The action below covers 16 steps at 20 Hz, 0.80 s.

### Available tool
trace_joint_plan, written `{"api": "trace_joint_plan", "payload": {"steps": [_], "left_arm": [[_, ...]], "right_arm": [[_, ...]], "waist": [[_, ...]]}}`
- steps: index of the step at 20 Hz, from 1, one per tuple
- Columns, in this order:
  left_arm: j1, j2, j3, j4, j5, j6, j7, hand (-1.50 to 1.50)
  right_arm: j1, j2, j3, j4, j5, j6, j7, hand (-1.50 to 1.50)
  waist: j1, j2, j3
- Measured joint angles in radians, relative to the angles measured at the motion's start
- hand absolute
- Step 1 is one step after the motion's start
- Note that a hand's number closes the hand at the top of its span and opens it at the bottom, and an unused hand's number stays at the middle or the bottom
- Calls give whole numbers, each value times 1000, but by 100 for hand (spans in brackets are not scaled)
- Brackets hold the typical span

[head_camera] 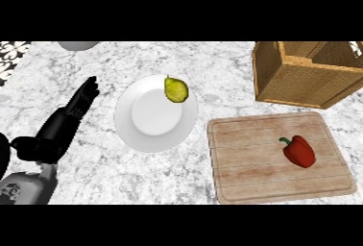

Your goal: Pick the bell pepper from the cutting board and place it in the basket

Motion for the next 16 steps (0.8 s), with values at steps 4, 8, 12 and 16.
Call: {"api": "trace_joint_plan", "payload": {"steps": [4, 8, 12, 16], "left_arm": [[-3, -28, -3, 13, -26, -2, -7, 0], [13, -30, 15, 6, -32, -25, -19, 0], [16, -41, 30, 9, -43, -41, -13, 0], [10, -46, 53, -4, -46, -62, 5, 0]], "right_arm": [[-11, 47, 43, 72, 52, -43, -45, -150], [-12, 125, 89, 76, 77, -66, -35, -150], [8, 204, 129, 94, 135, -103, -62, -150], [-8, 287, 188, 173, 244, -174, -127, -150]], "waist": [[8, 3, 0], [8, 2, 0], [6, 2, 0], [9, 2, 1]]}}
